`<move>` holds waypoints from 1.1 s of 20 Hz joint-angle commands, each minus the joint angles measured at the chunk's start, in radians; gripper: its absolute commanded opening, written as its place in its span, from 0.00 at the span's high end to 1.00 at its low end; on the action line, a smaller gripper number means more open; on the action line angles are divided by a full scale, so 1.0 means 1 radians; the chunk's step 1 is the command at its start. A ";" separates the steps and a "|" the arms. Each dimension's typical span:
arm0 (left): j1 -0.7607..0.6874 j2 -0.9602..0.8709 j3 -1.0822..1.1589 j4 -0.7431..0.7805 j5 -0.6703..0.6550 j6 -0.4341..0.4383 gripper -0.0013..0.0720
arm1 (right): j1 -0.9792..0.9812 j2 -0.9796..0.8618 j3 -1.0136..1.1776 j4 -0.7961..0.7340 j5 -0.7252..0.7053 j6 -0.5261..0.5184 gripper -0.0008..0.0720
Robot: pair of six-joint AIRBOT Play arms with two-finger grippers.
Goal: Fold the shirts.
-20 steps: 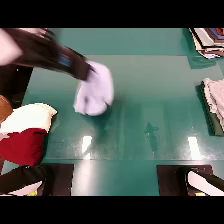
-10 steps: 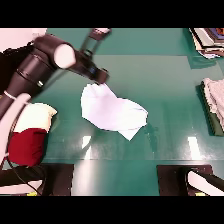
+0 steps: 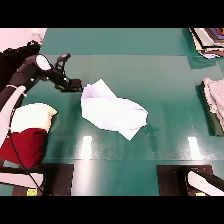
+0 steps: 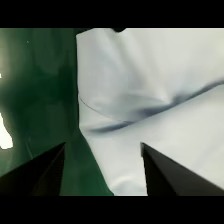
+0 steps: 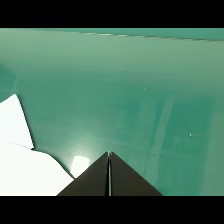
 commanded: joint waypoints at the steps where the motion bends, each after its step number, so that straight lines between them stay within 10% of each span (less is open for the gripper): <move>1: 0.025 -0.091 -0.045 -0.071 0.065 0.020 0.23 | 0.000 0.000 0.000 0.000 0.030 0.000 0.96; 8: -0.005 -0.125 -0.044 -0.141 0.153 0.064 0.23 | 0.000 0.000 -0.001 -0.003 0.048 0.000 0.96; 12: -0.005 -0.116 -0.003 -0.152 0.126 0.064 0.94 | 0.000 0.004 -0.026 -0.008 0.076 0.000 0.96; 17: -0.005 -0.106 0.222 -0.132 0.003 0.090 0.94 | 0.001 0.068 -0.412 -0.003 0.076 0.000 0.95; 19: -0.005 -0.098 0.290 -0.133 -0.020 0.099 0.94 | 0.001 0.085 -0.644 0.036 0.019 0.000 0.41; 22: -0.005 -0.098 0.326 -0.133 -0.038 0.098 0.94 | 0.032 0.068 -0.976 0.237 -0.153 -0.099 0.31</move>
